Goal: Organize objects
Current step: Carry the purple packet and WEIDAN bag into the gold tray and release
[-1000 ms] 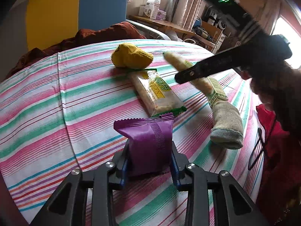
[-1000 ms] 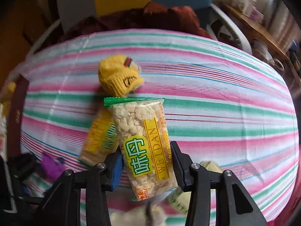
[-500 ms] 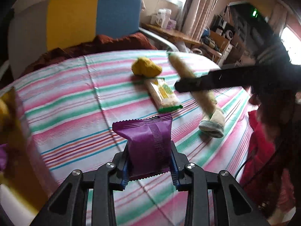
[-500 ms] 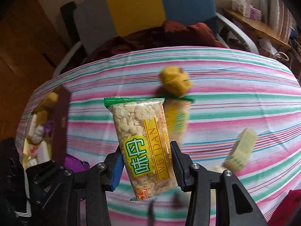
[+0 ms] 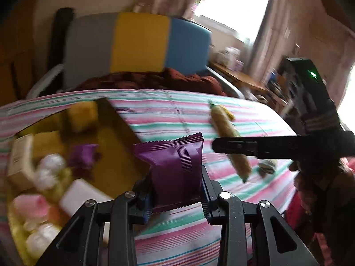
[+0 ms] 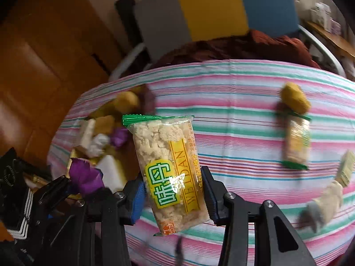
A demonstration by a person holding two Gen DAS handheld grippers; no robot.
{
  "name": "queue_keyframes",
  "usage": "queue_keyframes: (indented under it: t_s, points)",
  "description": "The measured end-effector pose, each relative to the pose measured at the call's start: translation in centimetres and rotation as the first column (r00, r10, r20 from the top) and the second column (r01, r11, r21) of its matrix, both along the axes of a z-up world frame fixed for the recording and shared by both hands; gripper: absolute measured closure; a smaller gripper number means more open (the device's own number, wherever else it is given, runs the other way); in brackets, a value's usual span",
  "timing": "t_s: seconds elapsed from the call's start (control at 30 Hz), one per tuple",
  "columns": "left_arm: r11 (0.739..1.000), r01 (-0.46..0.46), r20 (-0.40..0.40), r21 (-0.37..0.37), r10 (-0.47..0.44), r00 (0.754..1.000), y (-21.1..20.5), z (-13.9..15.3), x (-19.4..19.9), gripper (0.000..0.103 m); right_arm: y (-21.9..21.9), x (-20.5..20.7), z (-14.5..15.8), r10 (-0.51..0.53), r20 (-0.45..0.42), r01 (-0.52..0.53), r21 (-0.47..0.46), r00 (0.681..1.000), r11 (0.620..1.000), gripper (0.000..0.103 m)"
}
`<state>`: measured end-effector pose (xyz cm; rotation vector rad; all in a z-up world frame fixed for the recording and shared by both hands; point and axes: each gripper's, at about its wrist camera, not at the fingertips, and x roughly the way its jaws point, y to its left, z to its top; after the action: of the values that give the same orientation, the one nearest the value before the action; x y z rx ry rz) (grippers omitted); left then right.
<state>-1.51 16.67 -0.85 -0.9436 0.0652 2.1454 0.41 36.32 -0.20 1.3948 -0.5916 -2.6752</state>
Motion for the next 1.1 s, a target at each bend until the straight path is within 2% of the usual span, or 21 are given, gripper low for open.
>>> queue_keyframes:
  t_s: [0.13,0.27,0.43,0.5,0.53,0.6,0.63,0.67,0.83,1.1]
  points:
    - [0.991,-0.130,-0.003,0.003,0.130,0.991,-4.4,-0.2,-1.6,0.067,-3.3,-1.2,0.4,0.060,-0.006,-0.060,0.004,0.998,0.998,0.057]
    - [0.969,-0.245,-0.026,-0.027,0.245,0.969,-7.6,-0.4,-2.7,0.067,-6.4,-2.3,0.5,0.110,0.001,-0.110,0.015,0.994,0.994,0.057]
    - [0.938,-0.344,-0.041,-0.049,0.342,0.939,-10.3,-0.8,-3.0,0.067,-9.0,-3.3,0.1,0.150,0.014,-0.151,0.036,0.989,0.988,0.057]
    - [0.925,-0.375,-0.042,-0.059,0.373,0.927,-10.8,-1.1,-3.2,0.067,-10.1,-4.1,-0.1,0.156,0.021,-0.157,0.075,0.988,0.985,0.056]
    - [0.922,-0.382,-0.040,-0.062,0.380,0.924,-11.0,-1.1,-3.2,0.067,-10.4,-4.2,-0.1,0.153,0.023,-0.154,0.103,0.988,0.983,0.055]
    - [0.917,-0.393,-0.038,-0.062,0.392,0.919,-11.2,-1.2,-3.2,0.063,-11.0,-4.5,-0.4,0.159,0.026,-0.161,0.129,0.987,0.978,0.043]
    - [0.915,-0.399,-0.039,-0.061,0.397,0.917,-11.3,-1.2,-3.2,0.058,-11.2,-4.5,-0.6,0.156,0.030,-0.159,0.136,0.987,0.978,0.034]
    - [0.915,-0.399,-0.040,-0.061,0.397,0.917,-11.4,-1.2,-3.1,0.055,-11.3,-4.7,-0.8,0.152,0.031,-0.154,0.141,0.988,0.978,0.030]
    - [0.912,-0.405,-0.077,-0.063,0.400,0.913,-11.6,-0.6,-2.2,0.053,-11.3,-4.3,-1.6,0.135,0.043,-0.140,0.131,0.990,0.981,0.030]
    - [0.909,-0.411,-0.088,-0.069,0.405,0.910,-11.7,-0.6,-1.7,0.047,-10.9,-2.8,-2.1,0.095,0.051,-0.101,0.151,0.994,0.983,0.030]
